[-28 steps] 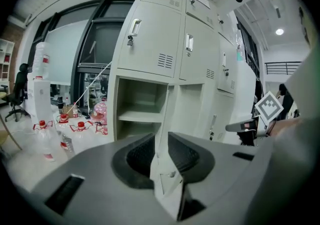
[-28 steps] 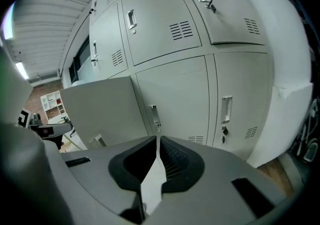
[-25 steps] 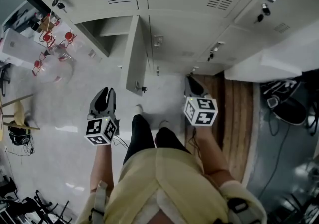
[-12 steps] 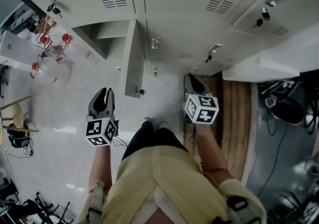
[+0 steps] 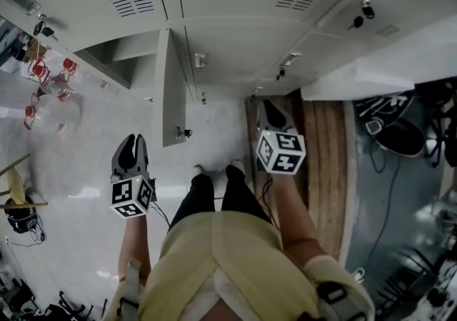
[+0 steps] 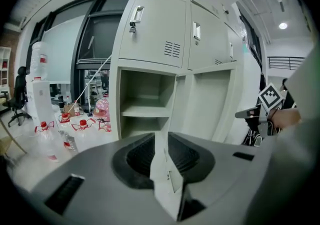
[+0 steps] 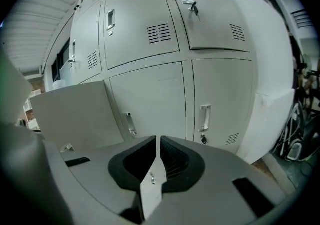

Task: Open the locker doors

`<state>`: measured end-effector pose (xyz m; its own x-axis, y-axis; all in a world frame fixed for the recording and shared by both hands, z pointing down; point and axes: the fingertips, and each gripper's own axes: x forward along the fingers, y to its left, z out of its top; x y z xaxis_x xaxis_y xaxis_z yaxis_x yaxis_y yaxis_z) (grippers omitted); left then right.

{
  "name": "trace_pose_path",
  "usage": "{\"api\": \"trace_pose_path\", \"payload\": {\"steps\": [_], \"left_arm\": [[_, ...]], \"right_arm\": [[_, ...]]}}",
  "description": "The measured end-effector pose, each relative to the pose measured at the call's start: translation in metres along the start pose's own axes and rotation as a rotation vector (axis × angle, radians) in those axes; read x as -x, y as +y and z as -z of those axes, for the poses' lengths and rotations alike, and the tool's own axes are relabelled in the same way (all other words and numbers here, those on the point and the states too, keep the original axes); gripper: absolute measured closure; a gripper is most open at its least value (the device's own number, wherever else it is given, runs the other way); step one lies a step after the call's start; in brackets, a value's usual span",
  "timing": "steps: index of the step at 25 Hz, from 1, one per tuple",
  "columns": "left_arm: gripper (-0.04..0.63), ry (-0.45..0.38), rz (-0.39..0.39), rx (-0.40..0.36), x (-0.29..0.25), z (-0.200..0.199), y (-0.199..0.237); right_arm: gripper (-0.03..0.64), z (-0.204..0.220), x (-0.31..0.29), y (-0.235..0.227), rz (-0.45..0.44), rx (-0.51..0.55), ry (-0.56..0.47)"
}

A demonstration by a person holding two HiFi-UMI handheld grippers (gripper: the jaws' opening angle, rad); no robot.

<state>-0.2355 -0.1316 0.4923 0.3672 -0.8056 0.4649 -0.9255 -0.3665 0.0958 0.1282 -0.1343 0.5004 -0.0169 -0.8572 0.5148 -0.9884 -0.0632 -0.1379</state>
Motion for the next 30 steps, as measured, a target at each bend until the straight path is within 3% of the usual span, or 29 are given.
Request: {"api": "trace_pose_path", "payload": {"steps": [4, 9, 12, 18, 24, 30], "left_arm": [[0.514, 0.019, -0.086, 0.015, 0.007, 0.009, -0.009], [0.514, 0.017, -0.19, 0.089, 0.013, 0.026, -0.04], [0.514, 0.024, -0.23, 0.138, 0.016, 0.04, -0.06], [0.514, 0.062, -0.282, 0.157, 0.024, 0.066, -0.092], [0.514, 0.11, -0.189, 0.133, 0.004, 0.078, -0.146], [0.514, 0.109, 0.009, 0.054, -0.04, 0.06, -0.217]], "right_arm": [[0.611, 0.0, -0.016, -0.026, -0.025, -0.007, 0.011], [0.611, 0.001, -0.032, -0.054, -0.081, 0.055, 0.043], [0.611, 0.005, -0.041, -0.068, -0.11, 0.085, 0.063], [0.611, 0.009, -0.056, -0.091, -0.133, 0.11, 0.074], [0.611, 0.008, -0.069, -0.107, -0.138, 0.11, 0.066], [0.566, 0.006, -0.083, -0.116, -0.153, 0.111, 0.06]]}}
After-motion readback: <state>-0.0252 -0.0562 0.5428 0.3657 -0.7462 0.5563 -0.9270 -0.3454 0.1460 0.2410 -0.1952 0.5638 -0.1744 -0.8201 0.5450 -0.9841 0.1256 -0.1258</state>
